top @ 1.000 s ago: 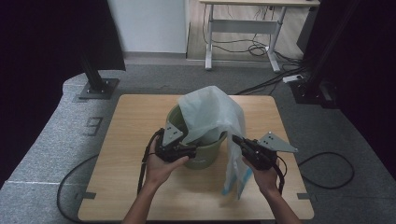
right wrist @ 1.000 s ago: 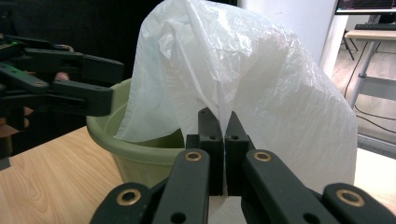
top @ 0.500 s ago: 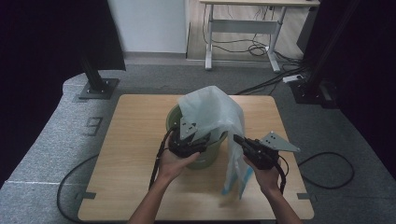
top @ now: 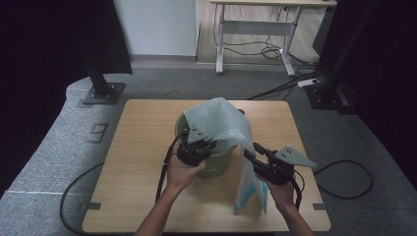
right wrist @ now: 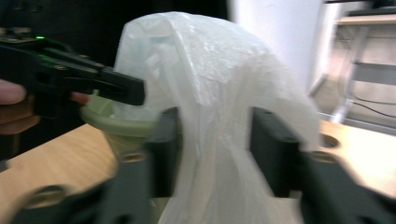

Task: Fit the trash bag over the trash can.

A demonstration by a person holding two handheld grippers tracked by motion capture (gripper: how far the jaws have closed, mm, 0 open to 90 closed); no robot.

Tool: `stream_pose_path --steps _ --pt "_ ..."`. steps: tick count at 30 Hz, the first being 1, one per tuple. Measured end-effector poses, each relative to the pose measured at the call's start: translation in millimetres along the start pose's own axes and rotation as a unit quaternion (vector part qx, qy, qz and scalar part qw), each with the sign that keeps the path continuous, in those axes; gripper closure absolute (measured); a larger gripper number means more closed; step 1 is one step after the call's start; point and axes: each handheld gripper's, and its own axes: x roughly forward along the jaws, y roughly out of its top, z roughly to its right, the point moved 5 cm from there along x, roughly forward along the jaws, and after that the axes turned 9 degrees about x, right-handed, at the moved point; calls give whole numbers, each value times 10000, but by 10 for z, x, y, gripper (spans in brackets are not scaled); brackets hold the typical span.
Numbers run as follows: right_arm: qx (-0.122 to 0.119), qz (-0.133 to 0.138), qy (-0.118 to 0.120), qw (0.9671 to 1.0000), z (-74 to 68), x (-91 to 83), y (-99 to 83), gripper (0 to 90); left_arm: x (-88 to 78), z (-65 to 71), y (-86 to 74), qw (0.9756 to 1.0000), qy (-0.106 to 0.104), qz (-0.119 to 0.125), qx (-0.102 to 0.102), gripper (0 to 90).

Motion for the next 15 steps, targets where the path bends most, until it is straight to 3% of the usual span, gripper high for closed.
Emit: stream_pose_path --steps 4,11,15 --pt "-123 80 -370 9992 -96 -93 -146 356 -38 19 -29 10000 -49 4 8 880" --pt "82 -270 -379 9989 -149 -78 -443 309 -85 7 -51 10000 -25 9 -29 876" --pt "198 -407 -263 9986 -208 -49 -547 305 -87 -10 -62 10000 -38 2 -46 875"
